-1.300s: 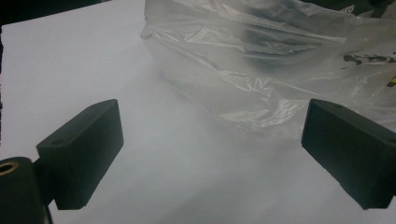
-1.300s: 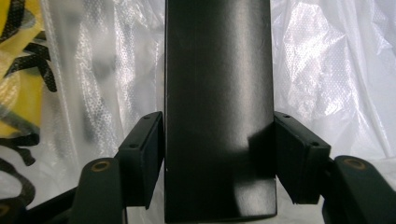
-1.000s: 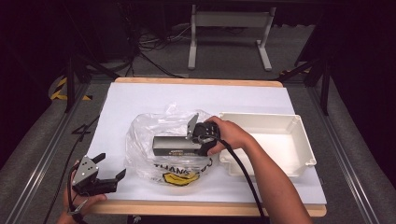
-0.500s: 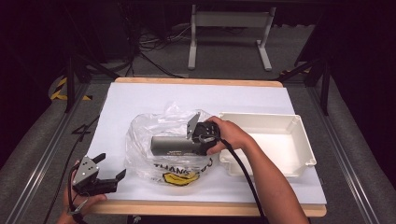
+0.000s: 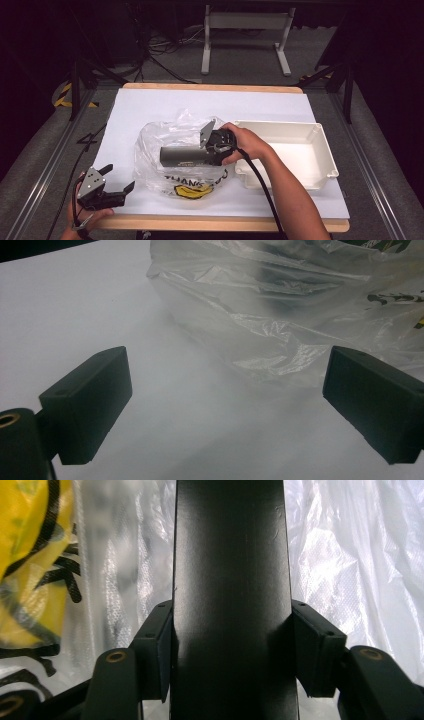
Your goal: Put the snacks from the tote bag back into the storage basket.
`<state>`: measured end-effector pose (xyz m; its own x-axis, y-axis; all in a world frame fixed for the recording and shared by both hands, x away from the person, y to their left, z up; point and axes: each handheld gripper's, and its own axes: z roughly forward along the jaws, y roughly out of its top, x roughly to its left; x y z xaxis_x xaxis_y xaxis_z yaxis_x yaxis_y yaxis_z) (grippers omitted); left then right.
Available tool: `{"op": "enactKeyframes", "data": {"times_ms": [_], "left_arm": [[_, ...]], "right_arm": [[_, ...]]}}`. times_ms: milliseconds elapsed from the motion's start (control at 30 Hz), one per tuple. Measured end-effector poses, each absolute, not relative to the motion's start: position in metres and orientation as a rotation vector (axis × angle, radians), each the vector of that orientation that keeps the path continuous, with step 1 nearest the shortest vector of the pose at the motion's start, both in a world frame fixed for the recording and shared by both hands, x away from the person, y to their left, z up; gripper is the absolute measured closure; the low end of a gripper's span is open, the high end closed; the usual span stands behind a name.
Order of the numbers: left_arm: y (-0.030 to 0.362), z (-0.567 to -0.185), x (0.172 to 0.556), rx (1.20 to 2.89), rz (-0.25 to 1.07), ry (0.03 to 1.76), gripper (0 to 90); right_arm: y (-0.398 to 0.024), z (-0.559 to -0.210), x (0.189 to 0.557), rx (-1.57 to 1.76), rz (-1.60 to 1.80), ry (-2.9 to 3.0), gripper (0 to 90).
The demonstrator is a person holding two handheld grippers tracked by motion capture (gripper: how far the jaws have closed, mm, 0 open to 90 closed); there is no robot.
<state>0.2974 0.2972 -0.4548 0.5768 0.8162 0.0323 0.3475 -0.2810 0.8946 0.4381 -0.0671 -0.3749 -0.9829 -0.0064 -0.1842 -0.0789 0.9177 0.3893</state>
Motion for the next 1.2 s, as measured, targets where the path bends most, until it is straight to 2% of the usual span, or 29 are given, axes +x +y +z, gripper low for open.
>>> {"op": "enactKeyframes", "data": {"times_ms": [667,1200], "left_arm": [[0.297,-0.456,0.298,1.87,0.62,0.949,6.5],[0.299,-0.455,0.296,1.853,0.623,0.956,6.4]], "right_arm": [[-0.085,-0.344,0.433,-0.087,0.702,2.836,42.8],[-0.117,-0.312,0.425,-0.082,0.743,2.788,42.8]]}}
